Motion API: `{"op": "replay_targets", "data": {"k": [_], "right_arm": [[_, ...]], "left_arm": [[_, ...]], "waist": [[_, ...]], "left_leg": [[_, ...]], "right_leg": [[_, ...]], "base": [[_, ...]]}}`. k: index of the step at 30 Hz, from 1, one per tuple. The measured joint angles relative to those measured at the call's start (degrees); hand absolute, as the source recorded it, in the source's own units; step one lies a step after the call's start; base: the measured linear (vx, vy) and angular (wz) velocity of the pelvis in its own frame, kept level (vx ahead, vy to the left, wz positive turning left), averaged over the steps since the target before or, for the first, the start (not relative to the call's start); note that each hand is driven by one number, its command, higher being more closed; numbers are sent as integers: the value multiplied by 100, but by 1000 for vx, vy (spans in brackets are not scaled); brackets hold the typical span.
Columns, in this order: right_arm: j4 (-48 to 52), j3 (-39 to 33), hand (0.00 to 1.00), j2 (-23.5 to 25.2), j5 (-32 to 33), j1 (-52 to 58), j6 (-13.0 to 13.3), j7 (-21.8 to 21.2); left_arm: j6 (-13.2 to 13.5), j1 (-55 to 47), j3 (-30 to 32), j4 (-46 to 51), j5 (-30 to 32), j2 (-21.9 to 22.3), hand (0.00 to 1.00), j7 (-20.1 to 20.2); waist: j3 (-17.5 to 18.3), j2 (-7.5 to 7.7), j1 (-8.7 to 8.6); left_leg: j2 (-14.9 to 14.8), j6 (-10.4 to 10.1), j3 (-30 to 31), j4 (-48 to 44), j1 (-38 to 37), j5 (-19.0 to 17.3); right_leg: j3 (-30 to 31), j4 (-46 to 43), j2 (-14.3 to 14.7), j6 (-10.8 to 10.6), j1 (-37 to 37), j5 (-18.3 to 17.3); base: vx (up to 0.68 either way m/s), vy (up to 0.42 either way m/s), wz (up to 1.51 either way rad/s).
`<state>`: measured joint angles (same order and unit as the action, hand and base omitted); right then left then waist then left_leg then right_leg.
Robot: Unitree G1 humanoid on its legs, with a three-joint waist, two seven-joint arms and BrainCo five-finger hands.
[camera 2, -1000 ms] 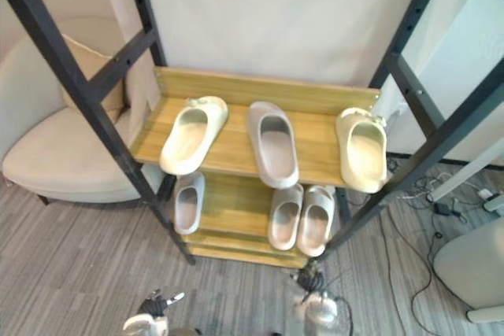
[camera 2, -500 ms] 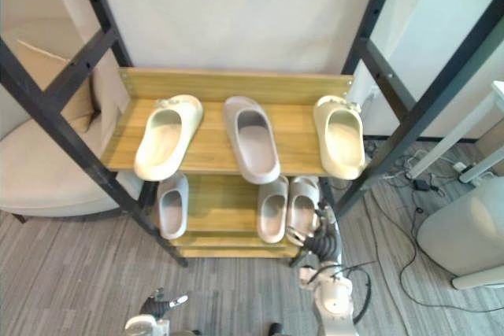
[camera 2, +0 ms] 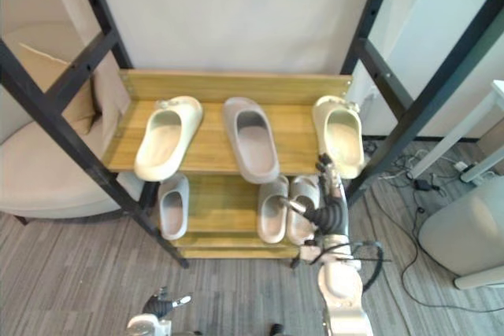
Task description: Organize the slippers on the shoe rack
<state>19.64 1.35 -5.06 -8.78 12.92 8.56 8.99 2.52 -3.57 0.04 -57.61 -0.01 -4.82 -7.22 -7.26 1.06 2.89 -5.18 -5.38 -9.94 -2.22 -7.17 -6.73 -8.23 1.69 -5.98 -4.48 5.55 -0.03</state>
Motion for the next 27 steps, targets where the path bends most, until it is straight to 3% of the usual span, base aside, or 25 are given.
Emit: {"op": "replay_targets", "data": {"k": [10, 18, 27], "right_arm": [[94, -4, 0, -316, 99, -769, 1, 4], [107, -8, 0, -900, 468, -1698, 38, -124], [-1265, 4, 0, -1544, 761, -2885, -83, -166]], "left_arm": [[60, -5, 4, 4, 1, 4, 0, 73], [91, -12, 5, 23, 1, 22, 0, 135], [108, 5, -66, 93, -5, -13, 0, 246]], "waist": [[-4, -5, -14], [-18, -27, 0], [-38, 7, 63]], "left_leg": [[19, 10, 141, 1, 25, 5], [44, 41, 292, 18, 131, 39], [85, 63, 455, 31, 324, 129]], "right_leg": [[-15, -54, -23, -1, 1, -2], [-60, -82, -48, -11, -44, -8], [-227, -94, -80, -11, -157, -7]], "base": [[-19, -5, 4], [-3, -5, 8], [-2, -5, 10]]}}
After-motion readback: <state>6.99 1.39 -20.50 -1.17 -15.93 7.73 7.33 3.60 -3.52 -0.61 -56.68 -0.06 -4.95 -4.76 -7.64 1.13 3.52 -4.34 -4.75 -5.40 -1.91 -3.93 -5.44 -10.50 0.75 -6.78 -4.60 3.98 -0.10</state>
